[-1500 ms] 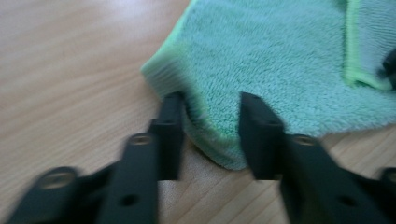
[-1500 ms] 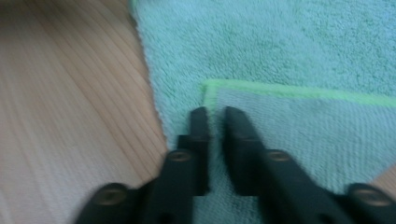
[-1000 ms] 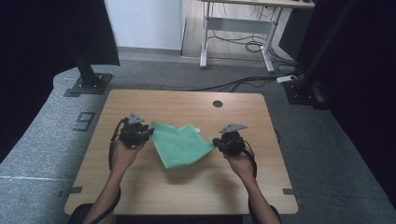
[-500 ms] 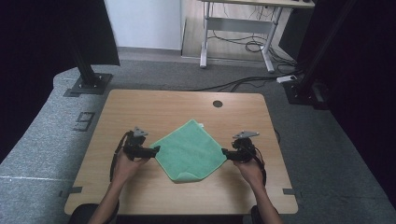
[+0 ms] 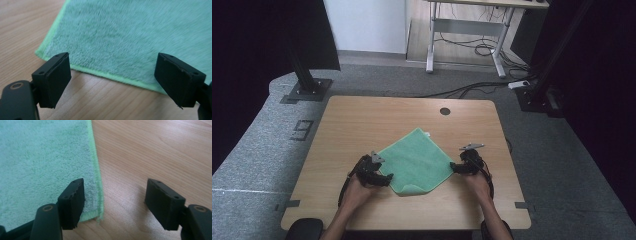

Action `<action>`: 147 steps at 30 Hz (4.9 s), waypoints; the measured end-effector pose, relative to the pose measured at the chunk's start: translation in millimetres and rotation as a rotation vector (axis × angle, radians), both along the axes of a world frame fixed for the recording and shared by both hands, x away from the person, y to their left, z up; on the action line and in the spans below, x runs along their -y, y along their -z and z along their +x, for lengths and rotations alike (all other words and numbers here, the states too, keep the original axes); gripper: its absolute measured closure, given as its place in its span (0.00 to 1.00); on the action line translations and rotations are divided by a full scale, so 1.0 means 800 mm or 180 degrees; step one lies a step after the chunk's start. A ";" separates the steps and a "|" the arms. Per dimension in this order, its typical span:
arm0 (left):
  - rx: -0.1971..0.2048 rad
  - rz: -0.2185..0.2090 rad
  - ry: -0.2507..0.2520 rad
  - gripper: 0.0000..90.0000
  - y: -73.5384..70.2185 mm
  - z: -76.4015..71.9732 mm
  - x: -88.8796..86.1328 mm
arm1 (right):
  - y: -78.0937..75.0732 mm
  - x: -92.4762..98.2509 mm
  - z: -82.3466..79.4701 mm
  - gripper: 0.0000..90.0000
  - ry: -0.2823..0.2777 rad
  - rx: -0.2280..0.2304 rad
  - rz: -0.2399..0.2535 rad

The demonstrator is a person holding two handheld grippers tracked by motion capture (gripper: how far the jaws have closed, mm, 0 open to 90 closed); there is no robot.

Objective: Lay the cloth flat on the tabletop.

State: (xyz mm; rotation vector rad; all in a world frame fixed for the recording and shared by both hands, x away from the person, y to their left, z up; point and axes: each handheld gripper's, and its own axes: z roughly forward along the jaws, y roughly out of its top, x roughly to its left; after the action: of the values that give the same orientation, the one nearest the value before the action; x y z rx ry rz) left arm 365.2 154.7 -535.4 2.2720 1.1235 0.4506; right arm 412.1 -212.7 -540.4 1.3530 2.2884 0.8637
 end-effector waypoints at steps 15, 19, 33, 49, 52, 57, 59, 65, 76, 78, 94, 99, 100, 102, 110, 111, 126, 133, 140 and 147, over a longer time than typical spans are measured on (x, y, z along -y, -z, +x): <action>-0.0006 -0.0044 -0.0261 0.08 0.006 0.071 -0.007 | 0.000 -0.006 -0.052 0.35 -0.0226 0.0077 -0.0089; 0.0034 0.0015 -0.0354 0.08 0.003 0.081 -0.006 | 0.001 -0.011 -0.064 0.35 -0.0271 0.0056 -0.0042; -0.0115 0.0152 0.0275 0.12 -0.014 0.034 0.047 | -0.001 -0.019 -0.052 0.33 -0.0310 0.0033 -0.0080; -0.0080 0.0124 0.0380 0.16 -0.012 -0.046 0.017 | 0.001 -0.015 -0.064 0.32 -0.0327 0.0081 -0.0067; 0.0034 -0.0108 0.0328 0.16 -0.019 -0.047 0.013 | 0.001 -0.014 -0.068 0.32 -0.0351 0.0079 -0.0057; 0.0148 -0.0268 0.0216 0.16 -0.039 -0.025 0.018 | 0.002 -0.014 -0.070 0.32 -0.0344 0.0082 -0.0038; 0.0111 -0.0246 0.0200 0.16 -0.036 -0.011 0.026 | 0.002 -0.013 -0.070 0.32 -0.0343 0.0078 -0.0018; -0.0062 -0.0025 0.0245 0.16 -0.010 0.007 0.046 | 0.005 -0.010 -0.069 0.30 -0.0305 0.0069 0.0062; -0.0092 0.0103 0.0141 0.16 -0.002 -0.039 0.011 | 0.005 -0.012 -0.072 0.30 -0.0330 0.0074 0.0057; -0.0091 0.0061 0.0135 0.16 -0.001 -0.044 0.009 | 0.005 -0.013 -0.074 0.30 -0.0345 0.0075 0.0057; 0.0102 -0.0042 0.0037 0.16 0.006 -0.073 -0.004 | 0.004 -0.007 -0.094 0.25 -0.0479 0.0107 -0.0023; 0.0130 -0.0049 0.0017 0.14 0.007 -0.069 -0.006 | 0.007 0.000 -0.098 0.22 -0.0440 0.0098 0.0058; 0.0129 -0.0059 0.0001 0.14 0.007 -0.067 -0.007 | 0.008 0.000 -0.097 0.21 -0.0424 0.0101 0.0060; 0.0111 -0.0090 -0.0025 0.14 0.008 -0.061 -0.010 | 0.008 -0.002 -0.096 0.19 -0.0404 0.0087 0.0053; 0.0127 -0.0062 -0.0147 0.13 0.007 -0.034 -0.023 | 0.009 -0.016 -0.080 0.16 -0.0362 0.0097 0.0049; 0.0137 -0.0069 -0.0168 0.13 0.008 -0.029 -0.025 | 0.009 -0.018 -0.078 0.16 -0.0360 0.0100 0.0042; 0.0146 -0.0240 -0.0246 0.10 0.014 -0.011 -0.036 | 0.011 -0.023 -0.054 0.16 -0.0311 0.0128 0.0082; 0.0187 -0.0236 -0.0209 0.10 0.014 -0.012 -0.036 | 0.011 -0.022 -0.054 0.18 -0.0376 0.0149 0.0101; 0.0204 -0.0245 -0.0142 0.11 0.004 -0.018 -0.030 | 0.001 -0.023 -0.059 0.19 -0.0466 0.0227 0.0075; 0.0263 -0.0319 -0.0075 0.11 -0.019 -0.033 -0.038 | -0.014 -0.019 -0.066 0.17 -0.0496 0.0285 0.0085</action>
State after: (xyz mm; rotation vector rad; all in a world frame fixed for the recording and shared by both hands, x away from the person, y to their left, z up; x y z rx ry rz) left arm 339.0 185.3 -520.5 2.1362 1.1077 0.4823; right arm 359.0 -197.6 -529.5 1.1342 2.3441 0.9864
